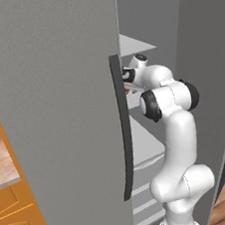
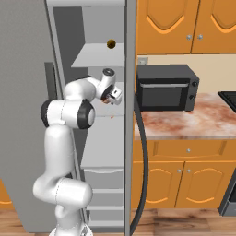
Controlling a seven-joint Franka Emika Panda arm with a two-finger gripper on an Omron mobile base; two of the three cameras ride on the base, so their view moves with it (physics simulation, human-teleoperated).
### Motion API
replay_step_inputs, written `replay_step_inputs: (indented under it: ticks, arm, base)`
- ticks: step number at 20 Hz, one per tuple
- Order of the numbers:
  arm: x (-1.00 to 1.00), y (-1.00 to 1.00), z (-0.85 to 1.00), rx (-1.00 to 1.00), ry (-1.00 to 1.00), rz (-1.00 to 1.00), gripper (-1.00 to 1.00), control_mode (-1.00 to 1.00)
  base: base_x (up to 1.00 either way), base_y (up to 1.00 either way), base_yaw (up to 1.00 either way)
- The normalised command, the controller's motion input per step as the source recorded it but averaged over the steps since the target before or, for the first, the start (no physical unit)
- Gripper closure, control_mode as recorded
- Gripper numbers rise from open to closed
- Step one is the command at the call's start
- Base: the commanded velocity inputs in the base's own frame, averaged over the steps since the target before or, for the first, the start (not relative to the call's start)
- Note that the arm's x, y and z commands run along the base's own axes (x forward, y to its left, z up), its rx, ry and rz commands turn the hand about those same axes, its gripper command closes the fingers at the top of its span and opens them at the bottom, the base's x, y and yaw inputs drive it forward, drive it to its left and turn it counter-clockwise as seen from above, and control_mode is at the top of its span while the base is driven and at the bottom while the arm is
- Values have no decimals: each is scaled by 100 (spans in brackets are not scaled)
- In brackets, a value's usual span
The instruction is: Store the hot dog in the freezer for long-term storage. Close the freezer door after placing the cooked food.
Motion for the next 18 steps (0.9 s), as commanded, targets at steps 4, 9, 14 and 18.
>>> replay_step_inputs:
  ticks: [4,9,14,18]
  arm:
    - [-40,0,0,0,-3,-3,-100,-100]
    - [-49,1,0,0,-6,-1,-100,-100]
    - [-43,0,29,0,-5,0,-100,-100]
    - [-74,0,25,0,-1,0,-100,-100]
  base:
    - [0,0,0]
    - [0,0,0]
    - [0,0,0]
    - [0,0,0]
